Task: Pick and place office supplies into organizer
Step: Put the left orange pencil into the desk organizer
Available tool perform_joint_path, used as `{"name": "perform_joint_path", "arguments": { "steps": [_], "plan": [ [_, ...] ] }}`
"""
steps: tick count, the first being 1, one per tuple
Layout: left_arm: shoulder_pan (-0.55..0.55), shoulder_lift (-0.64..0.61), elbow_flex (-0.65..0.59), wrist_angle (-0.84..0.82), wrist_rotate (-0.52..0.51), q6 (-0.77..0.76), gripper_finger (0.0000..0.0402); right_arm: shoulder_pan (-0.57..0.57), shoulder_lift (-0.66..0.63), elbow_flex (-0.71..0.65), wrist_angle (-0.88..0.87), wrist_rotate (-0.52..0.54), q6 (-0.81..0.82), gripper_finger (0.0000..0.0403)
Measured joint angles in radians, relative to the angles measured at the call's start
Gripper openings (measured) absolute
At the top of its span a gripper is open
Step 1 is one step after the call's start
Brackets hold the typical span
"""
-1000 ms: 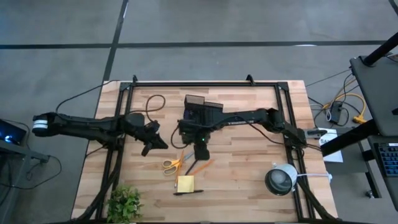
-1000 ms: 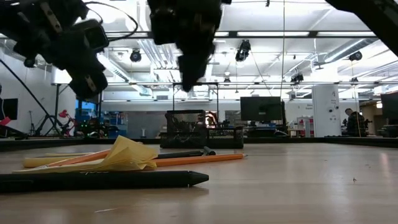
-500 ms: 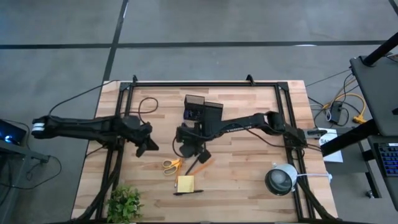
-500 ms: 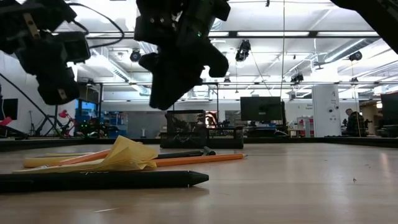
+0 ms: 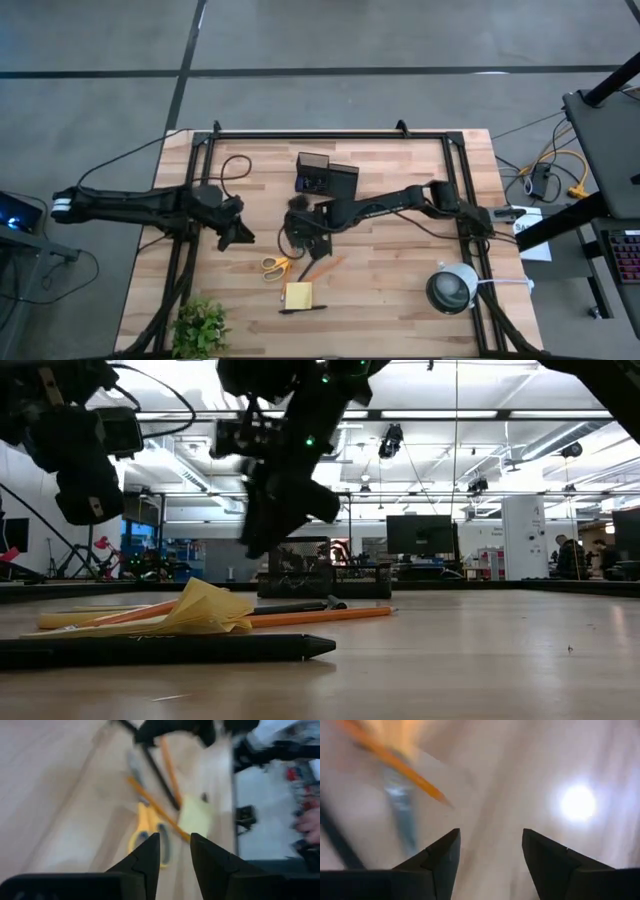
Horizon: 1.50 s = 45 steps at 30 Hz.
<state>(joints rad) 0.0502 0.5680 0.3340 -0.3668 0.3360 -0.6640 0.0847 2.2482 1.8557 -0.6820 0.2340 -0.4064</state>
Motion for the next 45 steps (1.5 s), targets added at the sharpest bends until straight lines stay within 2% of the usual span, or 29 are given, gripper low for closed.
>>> {"name": "perform_joint_path", "arguments": {
  "steps": [5, 8, 10, 13, 15, 17, 23, 27, 30, 35, 39, 45],
  "plan": [
    [0.000, 0.161, 0.008, 0.055, -0.170, 0.044, 0.0093, 0.004, -0.077, 0.005, -0.169, -0.001, 0.481, 0.0201],
    [-0.002, 0.252, 0.051, 0.154, -0.200, 0.075, 0.0093, 0.030, -0.152, -0.022, -0.221, 0.002, 0.687, 0.0201],
    [-0.010, 0.309, 0.078, 0.174, -0.219, 0.096, 0.0093, 0.060, -0.218, -0.060, -0.251, 0.062, 0.765, 0.0201],
    [-0.037, 0.398, 0.135, 0.163, -0.272, 0.111, 0.0093, 0.116, -0.333, -0.149, -0.328, 0.207, 0.882, 0.0201],
    [-0.065, 0.449, 0.172, 0.149, -0.335, 0.071, 0.0093, 0.149, -0.420, -0.235, -0.371, 0.277, 0.986, 0.0201],
    [-0.097, 0.504, 0.210, 0.138, -0.386, 0.002, 0.0093, 0.172, -0.509, -0.332, -0.401, 0.302, 1.092, 0.0201],
    [-0.194, 0.660, 0.349, 0.121, -0.430, -0.306, 0.0093, 0.241, -0.764, -0.598, -0.399, 0.342, 1.367, 0.0201],
    [-0.228, 0.793, 0.496, -0.071, -0.447, -0.471, 0.0093, 0.252, -0.894, -0.726, -0.397, 0.350, 1.439, 0.0201],
    [-0.235, 0.908, 0.614, -0.210, -0.465, -0.509, 0.0093, 0.254, -0.974, -0.801, -0.386, 0.374, 1.446, 0.0201],
    [-0.235, 1.069, 0.777, -0.347, -0.462, -0.564, 0.0093, 0.253, -1.068, -0.868, -0.354, 0.422, 1.400, 0.0201],
    [-0.236, 1.125, 0.825, -0.359, -0.426, -0.625, 0.0093, 0.253, -1.099, -0.872, -0.347, 0.440, 1.372, 0.0201],
    [-0.246, 1.124, 0.822, -0.357, -0.420, -0.700, 0.0093, 0.253, -1.102, -0.865, -0.331, 0.452, 1.322, 0.0201]
  ]
}}
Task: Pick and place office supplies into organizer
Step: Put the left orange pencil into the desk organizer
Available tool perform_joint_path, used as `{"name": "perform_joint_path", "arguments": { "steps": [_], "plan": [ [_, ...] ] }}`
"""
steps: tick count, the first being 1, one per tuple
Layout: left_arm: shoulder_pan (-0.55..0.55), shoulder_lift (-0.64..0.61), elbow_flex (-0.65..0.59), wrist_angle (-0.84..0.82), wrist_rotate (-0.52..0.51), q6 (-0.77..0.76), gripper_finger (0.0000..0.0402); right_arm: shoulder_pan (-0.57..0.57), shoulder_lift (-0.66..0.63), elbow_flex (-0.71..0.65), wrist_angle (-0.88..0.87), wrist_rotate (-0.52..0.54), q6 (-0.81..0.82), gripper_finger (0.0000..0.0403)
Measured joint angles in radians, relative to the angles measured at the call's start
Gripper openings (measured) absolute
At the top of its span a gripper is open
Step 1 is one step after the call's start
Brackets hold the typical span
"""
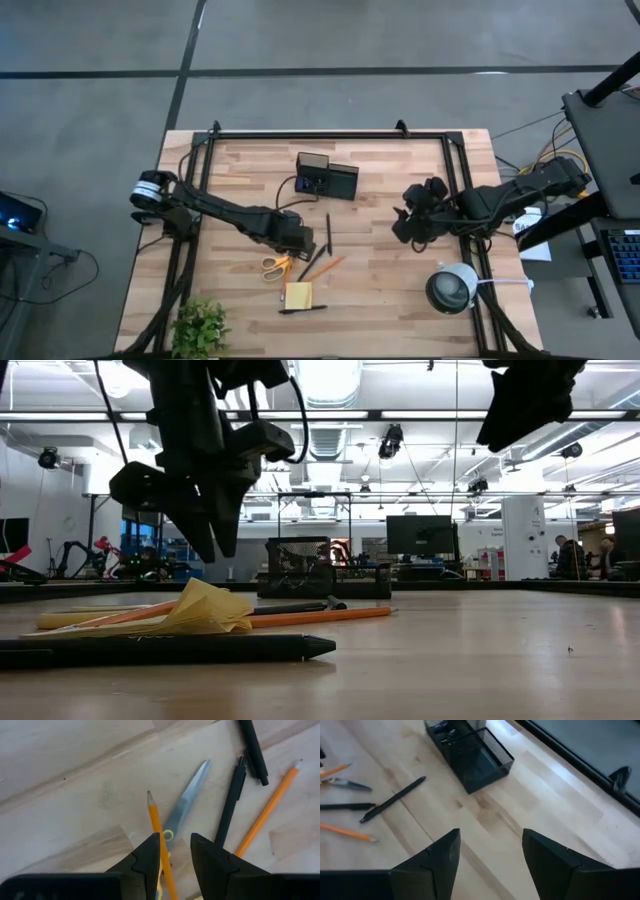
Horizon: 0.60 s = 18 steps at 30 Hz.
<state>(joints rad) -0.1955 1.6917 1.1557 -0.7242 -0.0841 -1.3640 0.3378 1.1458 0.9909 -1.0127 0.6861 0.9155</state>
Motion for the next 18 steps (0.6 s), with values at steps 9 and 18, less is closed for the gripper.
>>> {"name": "perform_joint_path", "arguments": {
  "steps": [9, 18],
  "plan": [
    [-0.069, 0.025, 0.002, 0.034, 0.032, -0.078, 0.0093, -0.002, 0.002, -0.005, 0.021, 0.005, -0.029, 0.0201],
    [-0.193, 0.042, 0.002, 0.038, 0.030, -0.267, 0.0093, -0.002, 0.002, -0.005, 0.025, 0.000, -0.034, 0.0201]
  ]
}}
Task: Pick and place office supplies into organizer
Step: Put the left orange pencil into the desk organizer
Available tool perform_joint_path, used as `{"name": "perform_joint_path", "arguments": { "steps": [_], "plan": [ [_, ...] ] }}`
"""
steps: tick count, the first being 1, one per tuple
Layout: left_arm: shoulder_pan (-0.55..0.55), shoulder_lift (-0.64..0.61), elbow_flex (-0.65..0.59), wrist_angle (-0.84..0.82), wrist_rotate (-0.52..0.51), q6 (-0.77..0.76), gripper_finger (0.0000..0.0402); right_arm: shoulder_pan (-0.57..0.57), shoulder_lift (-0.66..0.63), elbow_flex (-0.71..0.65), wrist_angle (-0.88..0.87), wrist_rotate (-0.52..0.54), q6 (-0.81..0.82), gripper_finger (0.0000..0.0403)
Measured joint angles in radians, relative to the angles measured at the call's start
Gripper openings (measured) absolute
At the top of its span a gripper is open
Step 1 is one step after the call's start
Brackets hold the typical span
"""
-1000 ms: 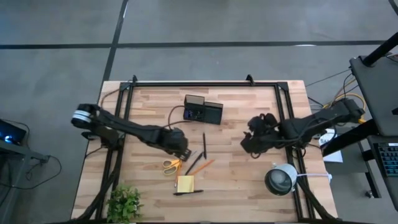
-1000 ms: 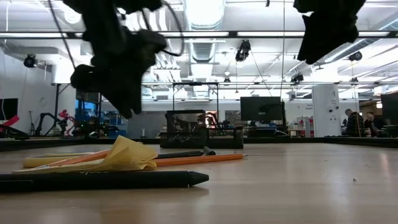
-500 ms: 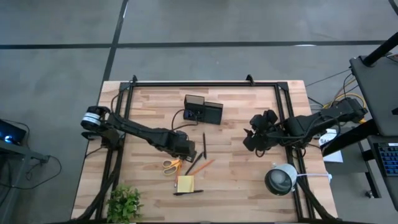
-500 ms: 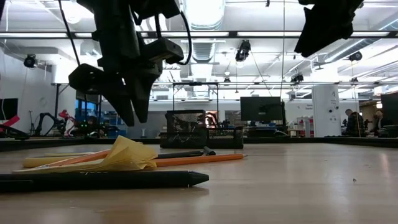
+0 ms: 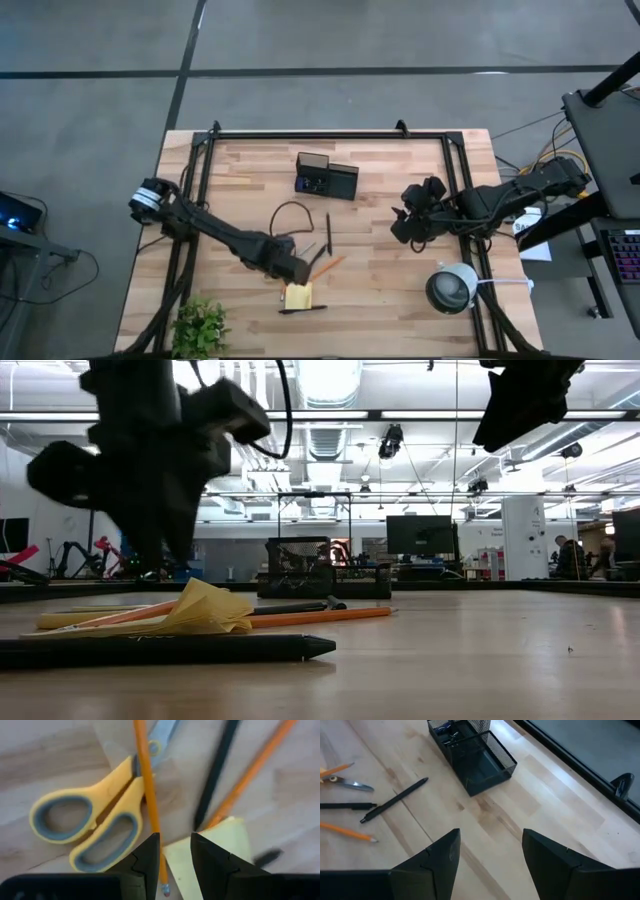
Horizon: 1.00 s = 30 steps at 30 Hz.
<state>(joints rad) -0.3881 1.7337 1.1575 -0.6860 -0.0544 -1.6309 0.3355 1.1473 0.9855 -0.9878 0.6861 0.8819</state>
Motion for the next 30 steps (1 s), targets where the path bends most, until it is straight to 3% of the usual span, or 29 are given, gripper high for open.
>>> {"name": "perform_joint_path", "arguments": {
  "steps": [11, 18, 23, 30],
  "plan": [
    [-0.018, 0.106, 0.035, 0.057, 0.000, -0.041, 0.0093, 0.000, 0.000, 0.000, 0.001, -0.013, 0.009, 0.0201],
    [-0.029, 0.064, 0.044, 0.045, -0.007, -0.065, 0.0093, 0.000, 0.000, 0.000, 0.001, -0.016, 0.027, 0.0201],
    [-0.052, 0.055, 0.038, -0.050, 0.000, -0.097, 0.0093, 0.000, 0.000, 0.000, 0.001, -0.013, 0.027, 0.0201],
    [-0.056, 0.057, 0.033, -0.031, 0.017, -0.113, 0.0093, 0.000, 0.000, 0.000, 0.002, -0.005, 0.025, 0.0201]
  ]
}}
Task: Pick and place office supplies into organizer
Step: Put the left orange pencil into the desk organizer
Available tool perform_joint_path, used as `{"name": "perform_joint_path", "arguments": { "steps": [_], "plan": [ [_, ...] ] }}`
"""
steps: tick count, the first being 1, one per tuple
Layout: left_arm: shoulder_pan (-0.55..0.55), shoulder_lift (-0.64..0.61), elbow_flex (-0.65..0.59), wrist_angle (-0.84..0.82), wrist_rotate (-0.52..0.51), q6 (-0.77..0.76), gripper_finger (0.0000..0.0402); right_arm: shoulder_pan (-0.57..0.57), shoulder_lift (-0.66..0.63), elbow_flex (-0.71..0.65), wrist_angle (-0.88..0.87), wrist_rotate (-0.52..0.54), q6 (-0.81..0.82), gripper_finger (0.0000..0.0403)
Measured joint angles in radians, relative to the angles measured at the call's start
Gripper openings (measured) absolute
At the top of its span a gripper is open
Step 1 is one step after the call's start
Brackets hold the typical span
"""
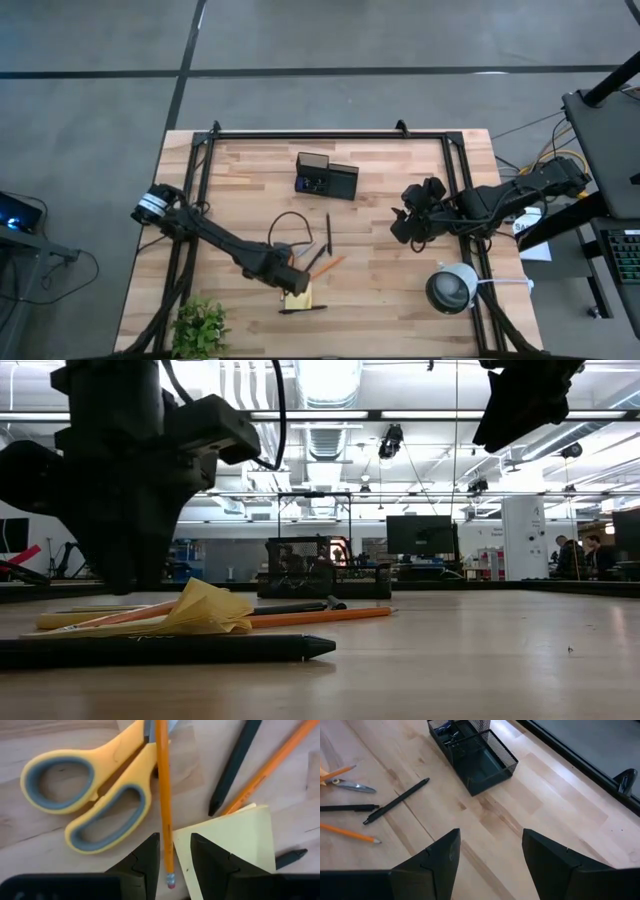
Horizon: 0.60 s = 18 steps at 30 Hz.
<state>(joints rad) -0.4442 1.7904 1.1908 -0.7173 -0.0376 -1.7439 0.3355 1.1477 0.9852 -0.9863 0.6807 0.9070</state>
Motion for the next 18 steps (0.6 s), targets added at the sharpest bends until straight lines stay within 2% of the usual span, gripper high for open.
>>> {"name": "perform_joint_path", "arguments": {
  "steps": [18],
  "plan": [
    [0.006, 0.030, -0.034, 0.082, -0.022, -0.008, 0.0093, 0.000, 0.000, 0.000, -0.001, 0.003, -0.021, 0.0201]
  ]
}}
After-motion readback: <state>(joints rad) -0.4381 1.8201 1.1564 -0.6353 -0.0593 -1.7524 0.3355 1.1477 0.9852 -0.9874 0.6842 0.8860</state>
